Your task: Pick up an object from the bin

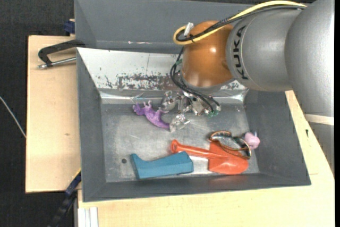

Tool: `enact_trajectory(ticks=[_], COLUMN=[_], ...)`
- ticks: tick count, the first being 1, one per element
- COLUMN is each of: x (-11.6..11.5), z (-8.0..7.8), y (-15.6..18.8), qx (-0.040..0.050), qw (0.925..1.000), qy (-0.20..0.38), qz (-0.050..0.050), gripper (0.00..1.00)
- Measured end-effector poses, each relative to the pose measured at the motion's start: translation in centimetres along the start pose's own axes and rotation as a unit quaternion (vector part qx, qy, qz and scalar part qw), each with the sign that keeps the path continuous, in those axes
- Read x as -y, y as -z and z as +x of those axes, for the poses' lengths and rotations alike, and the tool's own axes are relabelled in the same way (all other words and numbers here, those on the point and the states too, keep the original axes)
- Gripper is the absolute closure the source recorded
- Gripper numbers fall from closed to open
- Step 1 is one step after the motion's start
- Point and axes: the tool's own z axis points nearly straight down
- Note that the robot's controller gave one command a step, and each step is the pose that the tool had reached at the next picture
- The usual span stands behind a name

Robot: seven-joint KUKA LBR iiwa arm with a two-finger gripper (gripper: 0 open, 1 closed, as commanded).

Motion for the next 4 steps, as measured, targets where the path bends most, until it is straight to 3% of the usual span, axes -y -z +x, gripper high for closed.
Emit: enact_trajectory(ticks=[1, 2, 3, 4], x=[-0.3, -0.3, -0.3, 0.8], z=[0.1, -0.4, -0.4, 1.4], y=[-0.3, 0.2, 0.2, 0.2], qx=[-0.0013, 0.0092, 0.0092, 0.0119], qw=[1.0, 1.0, 1.0, 0.9996], qy=[0.0, 0.0, 0.0, -0.026], qz=[-0.003, -0.001, -0.001, -0.003], gripper=[0.0, 1.0, 1.0, 1.0])
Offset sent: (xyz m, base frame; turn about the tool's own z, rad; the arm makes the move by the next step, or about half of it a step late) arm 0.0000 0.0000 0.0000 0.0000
